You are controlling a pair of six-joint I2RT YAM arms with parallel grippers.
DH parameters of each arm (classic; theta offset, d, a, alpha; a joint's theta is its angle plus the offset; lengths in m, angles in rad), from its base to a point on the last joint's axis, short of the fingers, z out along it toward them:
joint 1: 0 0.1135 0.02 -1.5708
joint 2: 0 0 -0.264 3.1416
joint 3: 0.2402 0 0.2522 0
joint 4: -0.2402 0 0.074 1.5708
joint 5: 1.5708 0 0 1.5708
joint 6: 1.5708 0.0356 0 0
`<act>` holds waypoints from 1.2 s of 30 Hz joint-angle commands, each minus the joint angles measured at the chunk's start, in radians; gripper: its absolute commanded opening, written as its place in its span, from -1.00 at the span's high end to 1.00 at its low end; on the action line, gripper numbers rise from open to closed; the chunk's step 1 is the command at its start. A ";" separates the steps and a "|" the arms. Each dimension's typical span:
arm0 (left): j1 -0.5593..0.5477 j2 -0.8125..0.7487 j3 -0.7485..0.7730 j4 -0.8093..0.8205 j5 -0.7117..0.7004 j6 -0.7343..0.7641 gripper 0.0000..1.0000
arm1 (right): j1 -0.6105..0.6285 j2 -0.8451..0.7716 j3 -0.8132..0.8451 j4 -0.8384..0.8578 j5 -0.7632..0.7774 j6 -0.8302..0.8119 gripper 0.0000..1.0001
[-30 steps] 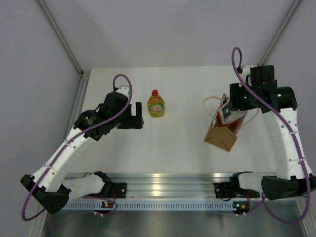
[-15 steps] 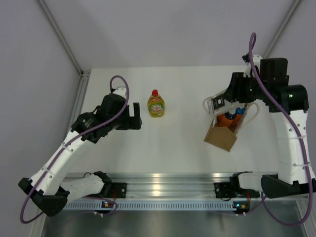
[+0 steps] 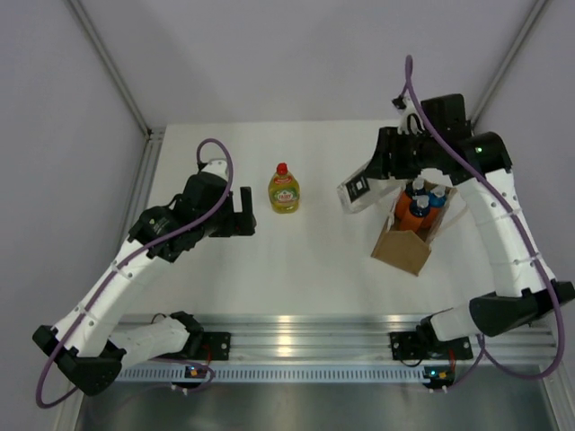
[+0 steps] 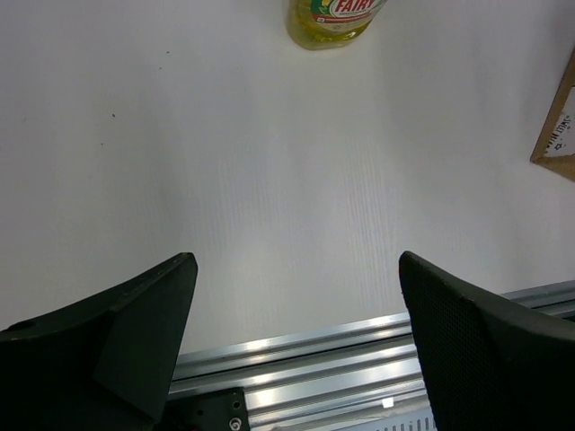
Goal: Take the personal care products out of the canvas bag
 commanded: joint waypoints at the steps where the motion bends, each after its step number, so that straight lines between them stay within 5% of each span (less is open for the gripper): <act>1: -0.004 -0.031 -0.007 0.012 -0.023 -0.013 -0.97 | 0.091 0.038 0.085 0.188 0.019 0.052 1.00; 15: -0.002 -0.049 -0.019 0.012 -0.033 -0.026 -0.97 | 0.269 0.264 0.174 0.198 0.332 0.037 1.00; 36: -0.002 -0.055 -0.005 0.009 -0.036 -0.021 -0.96 | 0.275 0.581 0.235 0.186 0.403 -0.014 1.00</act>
